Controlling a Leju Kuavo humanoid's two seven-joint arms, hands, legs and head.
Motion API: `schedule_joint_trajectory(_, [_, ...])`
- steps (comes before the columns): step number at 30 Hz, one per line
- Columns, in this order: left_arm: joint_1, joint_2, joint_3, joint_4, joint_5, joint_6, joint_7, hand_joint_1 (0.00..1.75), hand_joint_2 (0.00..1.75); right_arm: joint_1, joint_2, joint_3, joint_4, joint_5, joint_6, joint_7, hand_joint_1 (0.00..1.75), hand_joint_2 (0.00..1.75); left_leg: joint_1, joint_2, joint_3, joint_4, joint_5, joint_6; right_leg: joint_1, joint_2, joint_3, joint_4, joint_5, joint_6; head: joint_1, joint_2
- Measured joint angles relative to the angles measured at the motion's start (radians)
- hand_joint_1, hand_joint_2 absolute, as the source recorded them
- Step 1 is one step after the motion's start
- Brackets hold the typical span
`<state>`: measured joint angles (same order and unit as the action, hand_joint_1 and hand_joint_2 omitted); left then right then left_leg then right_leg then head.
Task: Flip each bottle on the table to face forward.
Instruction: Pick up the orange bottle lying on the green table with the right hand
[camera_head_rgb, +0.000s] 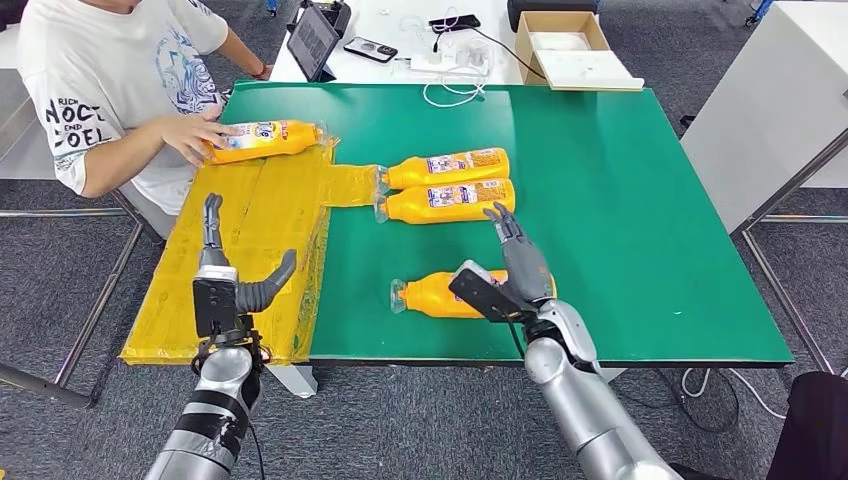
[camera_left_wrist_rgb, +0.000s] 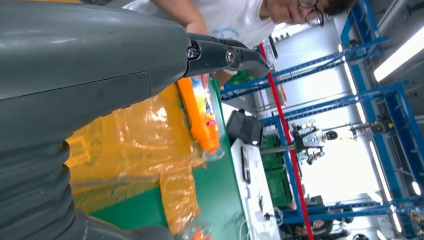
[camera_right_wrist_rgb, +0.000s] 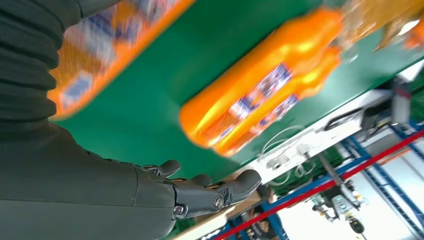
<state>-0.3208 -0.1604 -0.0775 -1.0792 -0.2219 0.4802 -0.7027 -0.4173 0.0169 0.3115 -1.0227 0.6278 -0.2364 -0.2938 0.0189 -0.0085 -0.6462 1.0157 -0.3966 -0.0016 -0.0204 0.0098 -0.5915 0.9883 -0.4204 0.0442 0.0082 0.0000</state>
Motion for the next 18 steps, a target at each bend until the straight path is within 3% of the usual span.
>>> schedule_joint_trajectory(5, [0.015, -0.004, -0.03, 0.0, -0.008, -0.005, 0.0, 0.0, 1.75, -0.051, -0.016, -0.025, 0.056, 0.019, 0.037, 0.027, 0.0, 1.75, 0.001, 0.0, 0.0, 0.0, 0.0, 0.0, 0.001, 0.0, 0.0, 0.0, 0.0, 0.0, 0.0, 0.0])
schedule_joint_trajectory(10, [0.021, -0.009, -0.038, 0.0, -0.002, -0.021, 0.0, 0.0, 1.75, -0.1, -0.023, -0.026, 0.156, 0.032, 0.15, 0.056, 0.0, 1.75, 0.001, 0.0, 0.0, 0.0, 0.0, 0.0, 0.001, 0.0, 0.0, 0.0, 0.0, 0.0, 0.0, 0.0])
schedule_joint_trajectory(18, [0.021, -0.01, -0.042, 0.005, 0.009, -0.033, 0.0, 0.0, 1.75, -0.153, -0.028, -0.021, 0.278, -0.01, 0.277, 0.016, 0.0, 1.75, 0.0, 0.0, 0.0, 0.0, 0.0, 0.0, 0.0, 0.0, 0.0, 0.0, 0.0, 0.0, 0.0, 0.0])
